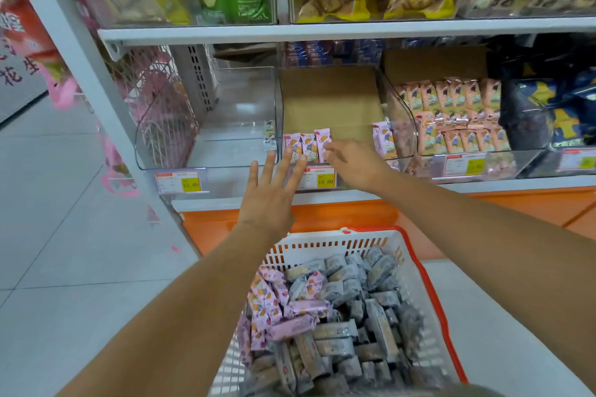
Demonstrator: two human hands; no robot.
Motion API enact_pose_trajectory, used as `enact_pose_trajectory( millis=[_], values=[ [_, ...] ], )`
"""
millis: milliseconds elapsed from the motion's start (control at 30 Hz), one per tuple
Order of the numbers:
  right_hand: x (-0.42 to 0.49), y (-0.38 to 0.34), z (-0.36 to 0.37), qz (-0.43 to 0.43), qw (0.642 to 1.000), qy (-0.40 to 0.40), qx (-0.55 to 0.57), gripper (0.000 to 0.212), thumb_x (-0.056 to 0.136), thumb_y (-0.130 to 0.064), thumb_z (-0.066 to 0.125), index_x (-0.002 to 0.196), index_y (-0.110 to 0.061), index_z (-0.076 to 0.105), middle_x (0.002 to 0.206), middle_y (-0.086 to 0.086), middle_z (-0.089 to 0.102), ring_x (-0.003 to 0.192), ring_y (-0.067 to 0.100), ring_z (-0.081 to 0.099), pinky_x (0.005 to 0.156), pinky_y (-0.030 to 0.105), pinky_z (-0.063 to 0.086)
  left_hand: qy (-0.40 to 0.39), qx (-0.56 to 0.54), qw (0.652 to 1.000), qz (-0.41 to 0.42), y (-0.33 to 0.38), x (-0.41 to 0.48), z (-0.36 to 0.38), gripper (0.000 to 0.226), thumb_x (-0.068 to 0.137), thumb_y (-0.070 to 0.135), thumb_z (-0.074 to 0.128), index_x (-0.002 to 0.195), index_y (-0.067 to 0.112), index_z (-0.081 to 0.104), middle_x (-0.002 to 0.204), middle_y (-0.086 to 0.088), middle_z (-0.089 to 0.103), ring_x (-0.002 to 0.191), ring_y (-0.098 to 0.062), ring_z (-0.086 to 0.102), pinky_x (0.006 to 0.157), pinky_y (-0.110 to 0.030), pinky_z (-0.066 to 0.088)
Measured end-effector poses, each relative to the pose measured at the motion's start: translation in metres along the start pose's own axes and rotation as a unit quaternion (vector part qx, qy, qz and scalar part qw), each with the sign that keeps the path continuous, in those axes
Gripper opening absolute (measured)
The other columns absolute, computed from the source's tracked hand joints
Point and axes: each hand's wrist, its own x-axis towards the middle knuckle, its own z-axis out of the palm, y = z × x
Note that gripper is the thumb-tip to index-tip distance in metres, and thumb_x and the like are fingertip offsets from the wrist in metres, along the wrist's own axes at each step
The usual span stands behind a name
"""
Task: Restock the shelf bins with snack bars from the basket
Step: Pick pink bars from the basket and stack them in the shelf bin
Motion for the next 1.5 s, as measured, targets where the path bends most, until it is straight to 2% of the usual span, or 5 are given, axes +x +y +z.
enact_pose_trajectory(
  millis=[200, 400, 767, 1400, 1500],
  values=[
    [-0.059, -0.013, 0.014, -0.147, 0.981, 0.112, 0.051, 0.026, 0.098, -0.018, 0.048, 0.12, -0.013, 0.061, 0.113, 0.004, 0.057, 0.101, 0.02, 0.055, 0.085, 0.038, 0.047, 0.0, -0.002, 1.0, 0.021, 0.01, -0.051, 0.005, 0.081, 0.094, 0.03, 0.048, 0.154, 0.015, -0.004, 0.162, -0.011, -0.012, 0.149, -0.028, -0.004, 0.121, -0.046, 0.0],
    [-0.118, -0.019, 0.053, -0.079, 0.995, -0.035, 0.051, 0.024, 0.098, -0.014, 0.048, 0.118, -0.013, 0.062, 0.099, -0.003, 0.056, 0.09, 0.014, 0.054, 0.077, 0.029, 0.044, -0.178, -0.05, 0.983, -0.002, 0.016, -0.116, 0.031, 0.034, 0.095, 0.029, 0.046, 0.124, 0.018, 0.059, 0.127, -0.008, 0.056, 0.118, -0.028, 0.052, 0.094, -0.038, 0.042],
    [-0.154, 0.014, 0.173, 0.08, 0.942, -0.323, 0.03, 0.042, 0.103, -0.024, 0.047, 0.142, -0.011, 0.039, 0.141, 0.016, 0.046, 0.119, 0.034, 0.052, 0.098, 0.044, 0.045, -0.291, -0.113, 0.95, -0.032, 0.037, -0.159, 0.107, 0.04, 0.098, 0.033, 0.046, 0.135, 0.017, 0.049, 0.132, -0.009, 0.057, 0.119, -0.03, 0.054, 0.097, -0.038, 0.046],
    [-0.12, 0.043, 0.248, 0.055, 0.935, -0.314, 0.154, 0.011, 0.091, -0.03, 0.066, 0.094, -0.024, 0.057, 0.098, 0.001, 0.054, 0.089, 0.021, 0.049, 0.081, 0.036, 0.038, -0.32, -0.325, 0.879, -0.141, 0.032, -0.135, 0.218, 0.055, 0.089, 0.03, 0.063, 0.14, 0.019, 0.044, 0.135, -0.012, 0.047, 0.12, -0.029, 0.048, 0.102, -0.042, 0.042],
    [-0.109, 0.033, 0.223, 0.115, 0.921, -0.3, 0.221, 0.05, 0.094, -0.033, 0.062, 0.139, -0.017, 0.047, 0.14, 0.005, 0.049, 0.115, 0.025, 0.054, 0.099, 0.039, 0.045, -0.295, -0.455, 0.816, -0.201, 0.036, -0.128, 0.198, 0.043, 0.09, 0.025, 0.067, 0.126, 0.013, 0.05, 0.117, -0.006, 0.059, 0.101, -0.022, 0.058, 0.085, -0.033, 0.048]
  ],
)
